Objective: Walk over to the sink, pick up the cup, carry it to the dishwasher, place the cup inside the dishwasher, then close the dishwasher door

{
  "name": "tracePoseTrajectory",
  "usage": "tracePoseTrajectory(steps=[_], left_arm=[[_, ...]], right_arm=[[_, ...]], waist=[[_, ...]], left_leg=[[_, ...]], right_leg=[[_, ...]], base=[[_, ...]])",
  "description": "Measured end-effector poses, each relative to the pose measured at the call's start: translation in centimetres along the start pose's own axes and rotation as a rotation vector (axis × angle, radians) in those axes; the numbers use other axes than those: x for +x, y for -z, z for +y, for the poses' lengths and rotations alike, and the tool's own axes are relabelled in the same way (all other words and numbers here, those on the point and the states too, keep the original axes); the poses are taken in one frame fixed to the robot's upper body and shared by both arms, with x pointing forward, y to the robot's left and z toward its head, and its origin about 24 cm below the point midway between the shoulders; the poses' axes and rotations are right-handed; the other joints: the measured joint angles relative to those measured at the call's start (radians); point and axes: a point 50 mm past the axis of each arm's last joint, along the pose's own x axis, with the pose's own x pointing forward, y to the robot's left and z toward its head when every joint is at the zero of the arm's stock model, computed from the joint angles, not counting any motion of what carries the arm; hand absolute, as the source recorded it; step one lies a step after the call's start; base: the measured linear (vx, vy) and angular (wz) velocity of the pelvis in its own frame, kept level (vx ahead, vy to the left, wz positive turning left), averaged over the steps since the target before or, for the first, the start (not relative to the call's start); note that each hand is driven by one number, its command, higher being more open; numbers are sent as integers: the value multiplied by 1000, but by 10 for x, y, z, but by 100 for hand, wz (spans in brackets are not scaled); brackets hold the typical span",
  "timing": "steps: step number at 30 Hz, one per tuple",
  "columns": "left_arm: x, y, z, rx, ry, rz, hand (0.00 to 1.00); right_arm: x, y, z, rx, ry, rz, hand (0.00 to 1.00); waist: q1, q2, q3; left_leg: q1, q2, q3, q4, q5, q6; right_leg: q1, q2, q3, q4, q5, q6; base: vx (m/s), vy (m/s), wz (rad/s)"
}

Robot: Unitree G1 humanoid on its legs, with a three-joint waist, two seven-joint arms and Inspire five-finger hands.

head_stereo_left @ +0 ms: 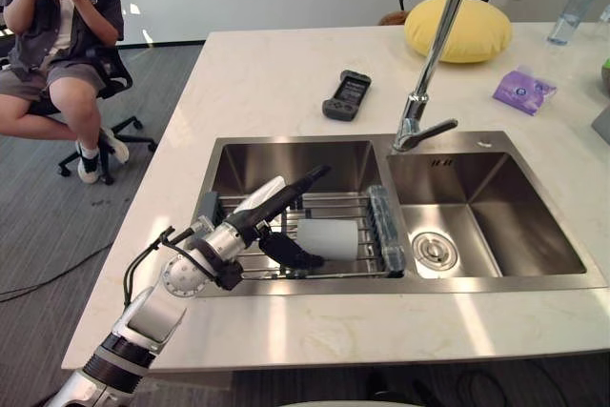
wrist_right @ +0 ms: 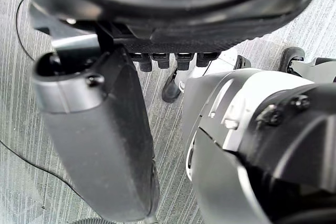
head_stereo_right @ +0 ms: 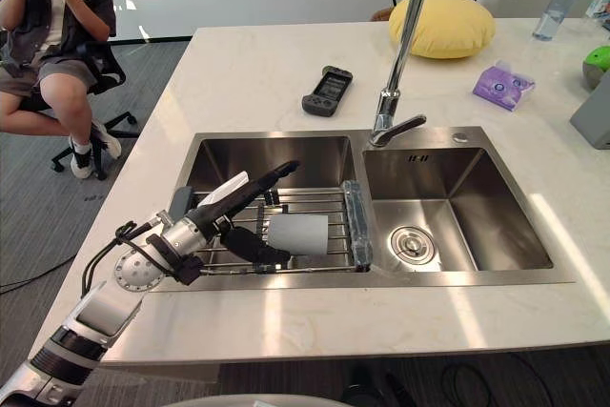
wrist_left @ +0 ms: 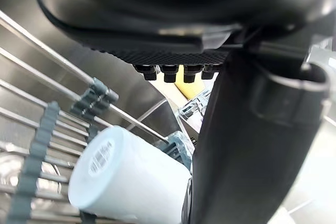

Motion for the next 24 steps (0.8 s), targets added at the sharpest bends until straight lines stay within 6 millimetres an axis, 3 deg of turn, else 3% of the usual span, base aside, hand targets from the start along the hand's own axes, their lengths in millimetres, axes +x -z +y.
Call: tracePoseTrajectory(steps=[5, 12, 24], left_arm=[[3, -2, -1, 72, -17, -7, 100], [4, 9, -20, 98, 58, 32, 100], [8, 7, -25, 213, 38, 26, 100]], right_arm=[[2, -1, 6, 0, -16, 8, 100], [1, -5, 7, 3, -21, -1, 100], [1, -5, 5, -9, -23, 5, 100]], waist=[[-10, 0, 17], [-13, 5, 29], [-29, 10, 34]], left_leg=[[3, -6, 3, 0, -1, 2], [3, -6, 29, 2, -3, 4], [9, -7, 41, 0, -7, 6]], right_leg=[[0, -5, 4, 0, 1, 0], [-13, -2, 30, -1, 8, 1], [-15, -1, 41, -1, 9, 2]], base=[[-27, -8, -2], [-64, -28, -11], [-23, -17, -2]])
